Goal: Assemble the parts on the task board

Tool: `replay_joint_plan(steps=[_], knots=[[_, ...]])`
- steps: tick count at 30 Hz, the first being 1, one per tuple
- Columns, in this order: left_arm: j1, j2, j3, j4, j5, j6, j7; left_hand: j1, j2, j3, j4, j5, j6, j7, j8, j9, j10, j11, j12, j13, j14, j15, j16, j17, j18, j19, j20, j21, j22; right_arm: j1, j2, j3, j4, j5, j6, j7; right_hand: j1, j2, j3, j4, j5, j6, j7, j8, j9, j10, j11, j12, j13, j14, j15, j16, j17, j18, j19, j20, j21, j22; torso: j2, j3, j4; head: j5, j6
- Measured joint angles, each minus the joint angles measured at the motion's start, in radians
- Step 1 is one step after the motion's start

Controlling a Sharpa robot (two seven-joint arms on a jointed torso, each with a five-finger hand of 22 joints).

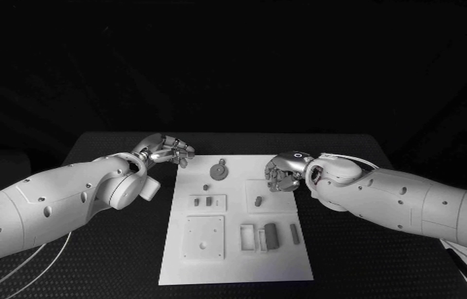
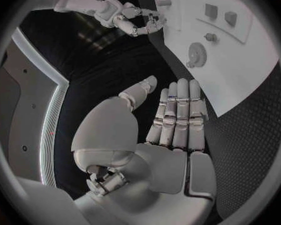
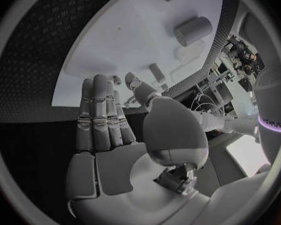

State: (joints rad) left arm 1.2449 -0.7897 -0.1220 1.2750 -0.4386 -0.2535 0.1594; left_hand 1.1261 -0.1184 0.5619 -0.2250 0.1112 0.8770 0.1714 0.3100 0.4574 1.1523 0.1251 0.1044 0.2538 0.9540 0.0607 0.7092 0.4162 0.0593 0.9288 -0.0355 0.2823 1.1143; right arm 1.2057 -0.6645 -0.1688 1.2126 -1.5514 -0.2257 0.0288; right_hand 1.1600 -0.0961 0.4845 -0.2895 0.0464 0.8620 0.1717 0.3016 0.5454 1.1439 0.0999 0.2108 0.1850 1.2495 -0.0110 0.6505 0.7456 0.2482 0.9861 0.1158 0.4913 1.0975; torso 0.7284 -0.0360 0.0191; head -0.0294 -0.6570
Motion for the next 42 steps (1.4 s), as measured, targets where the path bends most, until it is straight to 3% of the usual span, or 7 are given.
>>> replay_joint_plan(steps=[10, 15, 20, 34, 42], knots=[[0.000, 0.000, 0.000, 0.001, 0.003, 0.000, 0.001, 0.000, 0.000, -0.002, 0.002, 0.000, 0.000, 0.000, 0.000, 0.000, 0.000, 0.000, 0.000, 0.000, 0.004, 0.004, 0.000, 0.003, -0.005, 0.000, 0.000, 0.000, 0.000, -0.008, 0.022, -0.005, -0.020, -0.023, -0.005, -0.014, 0.001, 0.029, 0.028, 0.002, 0.000, 0.009, -0.007, 0.000, -0.003, 0.006, -0.001, -0.010, -0.005, 0.001, -0.001, 0.000, 0.005, 0.000, 0.000, 0.000, 0.000, 0.001, 0.000, -0.0001, -0.0001, 0.001, -0.002], [0.000, 0.001, 0.000, 0.001, 0.005, 0.000, 0.002, 0.000, 0.000, -0.003, 0.003, 0.000, 0.000, 0.000, 0.000, 0.000, 0.000, 0.000, 0.000, 0.000, 0.004, 0.004, -0.004, 0.005, -0.006, 0.000, 0.000, 0.000, 0.000, -0.012, 0.033, -0.005, -0.028, -0.035, -0.009, -0.018, -0.003, 0.040, 0.092, 0.010, 0.000, 0.035, -0.016, 0.000, -0.004, 0.014, 0.000, -0.021, -0.010, 0.003, 0.000, 0.000, 0.010, 0.000, 0.004, 0.003, 0.000, 0.004, 0.000, 0.0001, -0.0001, 0.002, -0.004], [0.000, 0.001, 0.000, 0.001, 0.006, 0.001, 0.002, 0.000, 0.000, -0.005, 0.000, 0.000, 0.000, 0.000, 0.000, 0.000, 0.000, 0.000, 0.000, 0.000, 0.004, 0.004, -0.004, 0.006, -0.006, 0.000, 0.000, 0.000, -0.001, -0.014, 0.036, -0.005, -0.029, -0.049, -0.011, -0.020, -0.009, 0.045, 0.115, 0.004, 0.000, 0.047, -0.021, 0.006, -0.004, 0.022, -0.003, -0.027, -0.014, 0.003, 0.000, 0.000, 0.014, 0.000, 0.007, 0.000, 0.000, 0.008, 0.000, 0.0001, -0.0002, 0.003, -0.007], [0.000, 0.000, 0.000, 0.002, 0.007, 0.001, 0.002, 0.000, 0.000, -0.005, 0.000, 0.000, -0.004, 0.004, 0.000, 0.000, 0.000, 0.000, 0.000, -0.001, 0.004, 0.004, -0.008, 0.009, -0.007, 0.000, 0.000, -0.004, -0.001, -0.013, 0.037, -0.011, -0.022, -0.101, -0.015, -0.036, -0.007, 0.054, 0.144, -0.003, 0.000, 0.099, -0.044, 0.030, 0.001, 0.059, -0.016, -0.030, -0.015, 0.021, -0.014, 0.029, 0.043, 0.000, 0.029, -0.014, 0.015, 0.031, -0.001, 0.0002, -0.0011, 0.002, -0.012], [0.000, 0.000, 0.000, 0.005, 0.008, 0.001, 0.001, 0.000, 0.000, -0.005, 0.000, 0.000, -0.004, 0.004, 0.000, 0.000, -0.004, 0.004, 0.000, -0.002, 0.004, 0.004, -0.008, 0.012, -0.013, 0.000, 0.000, -0.004, 0.000, -0.011, 0.041, -0.022, -0.017, -0.138, -0.028, -0.053, 0.011, 0.036, 0.150, -0.004, 0.000, 0.109, -0.047, 0.035, 0.006, 0.063, -0.020, -0.026, -0.013, 0.021, -0.014, 0.035, 0.052, 0.000, 0.029, -0.014, 0.020, 0.038, -0.001, 0.0001, -0.0011, 0.001, -0.012]])
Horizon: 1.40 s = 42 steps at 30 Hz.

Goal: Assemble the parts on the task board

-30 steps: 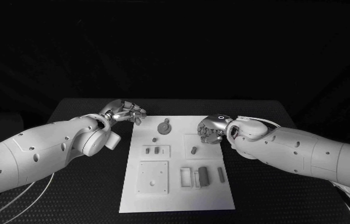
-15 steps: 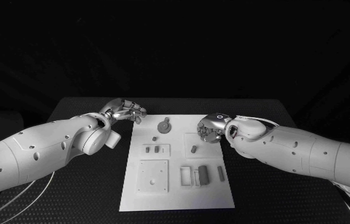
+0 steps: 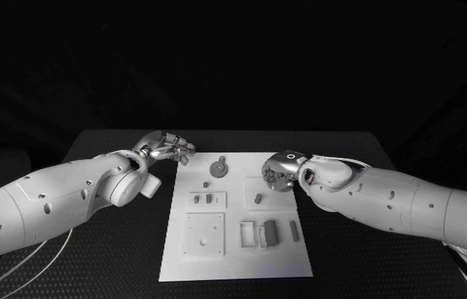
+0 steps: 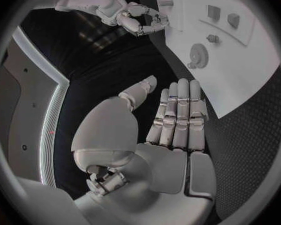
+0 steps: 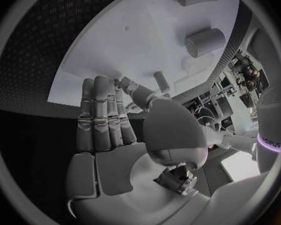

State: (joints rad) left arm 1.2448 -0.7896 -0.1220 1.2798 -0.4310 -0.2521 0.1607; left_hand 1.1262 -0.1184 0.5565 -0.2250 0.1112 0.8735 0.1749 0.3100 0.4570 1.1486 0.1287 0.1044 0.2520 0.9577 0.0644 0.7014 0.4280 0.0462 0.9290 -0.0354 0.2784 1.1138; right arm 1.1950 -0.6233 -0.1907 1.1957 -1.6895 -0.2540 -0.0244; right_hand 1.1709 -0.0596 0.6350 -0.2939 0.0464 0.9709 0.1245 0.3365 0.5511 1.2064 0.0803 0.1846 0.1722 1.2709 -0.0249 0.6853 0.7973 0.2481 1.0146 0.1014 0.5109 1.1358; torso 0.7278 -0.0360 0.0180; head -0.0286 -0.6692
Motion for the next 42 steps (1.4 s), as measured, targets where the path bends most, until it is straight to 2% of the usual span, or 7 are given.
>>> replay_joint_plan(steps=[10, 21, 27, 33, 36, 42], knots=[[0.000, 0.000, 0.000, 0.001, 0.000, 0.000, 0.000, 0.000, 0.000, -0.005, 0.000, 0.000, -0.007, 0.007, 0.000, 0.000, -0.007, 0.000, 0.000, -0.001, 0.000, 0.000, -0.004, 0.006, -0.001, 0.000, 0.000, 0.000, 0.000, -0.002, 0.010, -0.009, 0.001, -0.049, -0.025, -0.032, 0.026, -0.026, 0.005, 0.000, 0.000, 0.004, -0.003, 0.003, -0.002, 0.009, 0.001, -0.010, 0.000, -0.007, -0.001, 0.006, 0.007, 0.000, 0.000, 0.000, 0.000, 0.006, 0.000, 0.0004, 0.0002, -0.001, 0.000], [0.000, 0.000, 0.000, 0.001, 0.000, 0.000, 0.000, 0.000, 0.000, -0.005, 0.000, 0.000, -0.007, 0.007, 0.000, 0.000, -0.007, 0.000, 0.000, -0.002, 0.002, 0.002, -0.008, 0.010, -0.002, 0.000, 0.000, -0.004, 0.000, -0.005, 0.010, -0.012, 0.006, -0.075, -0.039, -0.045, 0.026, -0.025, 0.005, 0.000, 0.000, 0.009, -0.003, 0.003, -0.002, 0.015, 0.003, -0.015, 0.000, -0.008, -0.001, 0.014, 0.015, 0.000, 0.003, -0.003, 0.004, 0.013, 0.000, 0.0004, -0.0004, -0.002, -0.001], [0.000, 0.000, 0.000, 0.001, 0.001, 0.000, -0.001, 0.000, 0.000, -0.008, 0.002, 0.000, -0.007, 0.007, 0.000, 0.000, -0.007, 0.000, 0.000, -0.002, 0.003, 0.003, -0.008, 0.012, -0.002, 0.000, 0.000, -0.004, 0.000, -0.007, 0.009, -0.013, 0.008, -0.084, -0.053, -0.052, 0.035, -0.024, 0.005, 0.000, 0.000, 0.025, -0.008, 0.009, 0.003, 0.039, -0.014, -0.018, -0.003, 0.008, -0.016, 0.038, 0.029, -0.001, 0.028, -0.014, 0.017, 0.025, 0.001, 0.0005, -0.0003, -0.002, -0.001], [0.000, 0.000, 0.000, 0.000, 0.001, 0.000, -0.001, -0.004, 0.004, -0.008, 0.002, 0.000, -0.007, 0.007, 0.000, 0.000, -0.007, 0.000, 0.000, -0.003, 0.003, 0.003, -0.009, 0.014, -0.003, 0.000, 0.000, -0.004, 0.000, -0.010, 0.007, -0.015, 0.010, -0.087, -0.065, -0.056, 0.039, -0.028, 0.005, 0.000, 0.000, 0.033, -0.012, 0.011, 0.010, 0.052, -0.020, -0.011, 0.003, 0.014, -0.021, 0.053, 0.039, -0.002, 0.038, -0.023, 0.026, 0.033, 0.001, 0.0004, 0.0004, -0.002, -0.001], [0.000, 0.000, 0.000, -0.001, 0.001, 0.000, -0.001, -0.004, 0.004, -0.010, 0.005, 0.000, -0.007, 0.007, 0.000, 0.000, -0.011, 0.004, 0.000, -0.003, 0.003, 0.003, -0.012, 0.014, -0.008, 0.000, 0.000, -0.004, 0.000, -0.011, 0.004, -0.015, 0.013, -0.087, -0.075, -0.057, 0.040, -0.027, 0.005, 0.000, 0.000, 0.036, -0.016, 0.014, 0.011, 0.055, -0.023, -0.011, 0.007, 0.014, -0.022, 0.058, 0.042, -0.002, 0.042, -0.020, 0.030, 0.036, 0.001, 0.0004, 0.0004, -0.002, -0.001], [0.000, 0.000, 0.000, -0.001, 0.001, 0.000, -0.001, -0.004, 0.004, -0.010, 0.005, 0.000, -0.007, 0.007, 0.000, 0.000, -0.011, 0.004, 0.000, -0.003, 0.004, 0.004, -0.012, 0.016, -0.008, 0.000, 0.000, -0.004, 0.000, -0.014, 0.001, -0.016, 0.016, -0.087, -0.088, -0.060, 0.040, -0.027, 0.005, 0.000, 0.000, 0.039, -0.013, 0.015, 0.014, 0.059, -0.020, -0.012, 0.009, 0.016, -0.024, 0.061, 0.045, -0.002, 0.045, -0.023, 0.031, 0.039, 0.001, 0.0004, 0.0001, -0.001, -0.002]])
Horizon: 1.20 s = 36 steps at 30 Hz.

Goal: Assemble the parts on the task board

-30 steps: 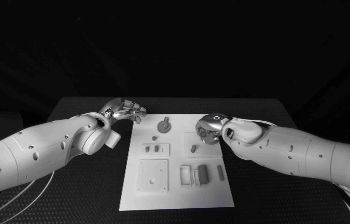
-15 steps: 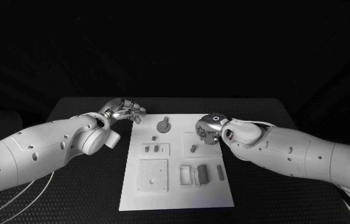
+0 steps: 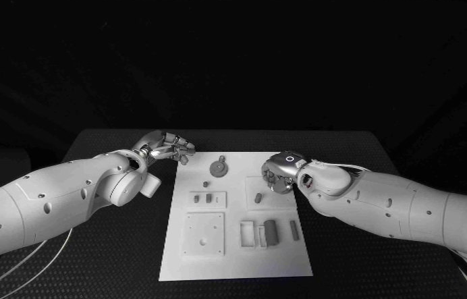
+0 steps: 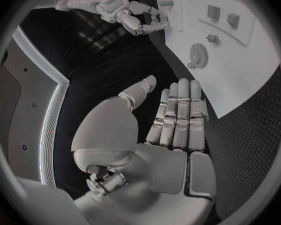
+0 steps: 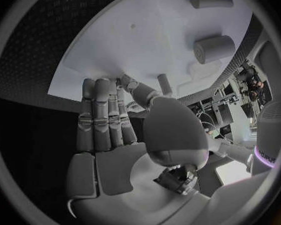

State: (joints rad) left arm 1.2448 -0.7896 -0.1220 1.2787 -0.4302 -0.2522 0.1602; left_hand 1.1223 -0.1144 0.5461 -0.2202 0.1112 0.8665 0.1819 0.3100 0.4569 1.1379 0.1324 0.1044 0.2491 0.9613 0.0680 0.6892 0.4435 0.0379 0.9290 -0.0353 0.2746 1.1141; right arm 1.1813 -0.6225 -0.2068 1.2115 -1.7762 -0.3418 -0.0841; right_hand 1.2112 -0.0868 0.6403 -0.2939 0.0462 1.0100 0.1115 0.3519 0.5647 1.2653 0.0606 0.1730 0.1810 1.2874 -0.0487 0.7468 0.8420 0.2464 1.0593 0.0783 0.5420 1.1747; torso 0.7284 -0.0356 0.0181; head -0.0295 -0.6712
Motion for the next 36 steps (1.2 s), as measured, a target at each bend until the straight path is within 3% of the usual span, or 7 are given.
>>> replay_joint_plan(steps=[27, 36], knots=[[0.000, 0.000, 0.000, -0.004, 0.000, 0.000, 0.000, -0.004, -0.004, -0.002, 0.002, 0.000, -0.006, 0.001, 0.000, 0.000, 0.000, 0.000, 0.000, -0.001, 0.004, -0.004, -0.004, 0.006, -0.001, 0.000, 0.000, 0.000, 0.000, 0.003, -0.015, 0.010, 0.016, 0.029, 0.021, 0.000, 0.000, 0.000, 0.000, 0.000, 0.000, 0.004, -0.003, 0.002, 0.003, 0.003, -0.004, 0.000, 0.002, 0.003, 0.001, 0.004, 0.002, 0.000, 0.004, -0.004, 0.000, 0.003, 0.000, 0.0002, -0.0006, -0.001, 0.000], [0.000, 0.000, 0.000, -0.006, 0.000, 0.000, 0.000, -0.004, -0.004, -0.002, 0.002, 0.000, -0.006, 0.001, 0.000, 0.000, 0.000, 0.000, 0.000, -0.001, 0.004, -0.004, -0.004, 0.008, -0.001, 0.000, 0.000, -0.004, 0.000, 0.010, -0.021, 0.021, 0.024, 0.042, 0.043, 0.006, 0.000, 0.000, 0.000, 0.000, 0.000, 0.004, -0.003, 0.004, 0.005, 0.003, -0.004, 0.000, 0.002, 0.003, 0.001, 0.004, 0.003, 0.000, 0.004, -0.003, 0.000, 0.003, -0.001, 0.0000, -0.0007, -0.001, -0.001]])
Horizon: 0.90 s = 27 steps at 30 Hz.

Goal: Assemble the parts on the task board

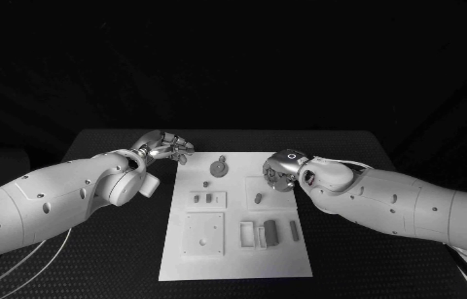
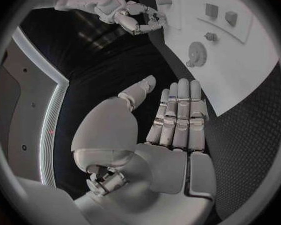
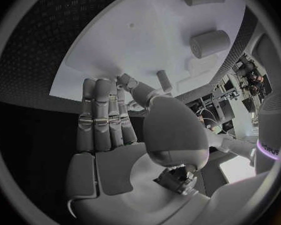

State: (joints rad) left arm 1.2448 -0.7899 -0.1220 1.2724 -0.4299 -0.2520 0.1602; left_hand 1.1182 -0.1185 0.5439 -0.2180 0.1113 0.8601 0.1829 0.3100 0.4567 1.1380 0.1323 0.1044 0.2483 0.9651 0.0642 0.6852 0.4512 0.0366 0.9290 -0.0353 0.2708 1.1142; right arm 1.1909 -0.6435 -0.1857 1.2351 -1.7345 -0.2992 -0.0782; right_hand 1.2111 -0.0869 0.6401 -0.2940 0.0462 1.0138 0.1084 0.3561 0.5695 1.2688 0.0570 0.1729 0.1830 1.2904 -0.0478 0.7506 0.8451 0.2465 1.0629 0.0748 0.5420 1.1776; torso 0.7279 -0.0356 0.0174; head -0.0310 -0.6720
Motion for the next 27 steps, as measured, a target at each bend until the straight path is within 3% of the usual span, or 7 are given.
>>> replay_joint_plan(steps=[15, 27], knots=[[0.000, 0.000, 0.000, -0.003, 0.000, 0.000, 0.000, 0.000, 0.000, 0.000, 0.000, 0.000, 0.000, 0.000, 0.000, 0.000, 0.000, 0.000, 0.000, -0.001, 0.000, 0.000, 0.000, 0.002, -0.001, 0.000, 0.000, 0.000, 0.000, 0.015, -0.017, 0.019, 0.026, 0.026, 0.022, 0.006, 0.000, 0.000, 0.000, 0.000, 0.000, 0.000, 0.000, 0.000, 0.000, 0.000, 0.000, 0.000, 0.000, 0.001, 0.001, 0.000, 0.000, 0.000, 0.000, 0.000, 0.000, 0.001, 0.000, -0.0004, 0.0010, -0.001, 0.001], [0.000, -0.001, 0.000, -0.002, 0.001, 0.000, 0.000, 0.000, 0.000, 0.000, 0.000, 0.000, 0.000, 0.000, 0.000, 0.000, 0.000, 0.000, 0.000, -0.001, 0.000, 0.000, -0.004, 0.003, -0.001, 0.000, 0.000, 0.000, 0.000, 0.041, -0.058, 0.035, 0.100, 0.056, 0.038, 0.009, 0.000, 0.000, 0.000, 0.000, 0.000, -0.002, -0.001, 0.000, 0.000, 0.000, 0.000, 0.000, 0.000, 0.001, 0.002, 0.000, 0.001, 0.000, 0.000, 0.000, 0.000, 0.001, 0.000, -0.0006, -0.0006, 0.001, 0.001]])
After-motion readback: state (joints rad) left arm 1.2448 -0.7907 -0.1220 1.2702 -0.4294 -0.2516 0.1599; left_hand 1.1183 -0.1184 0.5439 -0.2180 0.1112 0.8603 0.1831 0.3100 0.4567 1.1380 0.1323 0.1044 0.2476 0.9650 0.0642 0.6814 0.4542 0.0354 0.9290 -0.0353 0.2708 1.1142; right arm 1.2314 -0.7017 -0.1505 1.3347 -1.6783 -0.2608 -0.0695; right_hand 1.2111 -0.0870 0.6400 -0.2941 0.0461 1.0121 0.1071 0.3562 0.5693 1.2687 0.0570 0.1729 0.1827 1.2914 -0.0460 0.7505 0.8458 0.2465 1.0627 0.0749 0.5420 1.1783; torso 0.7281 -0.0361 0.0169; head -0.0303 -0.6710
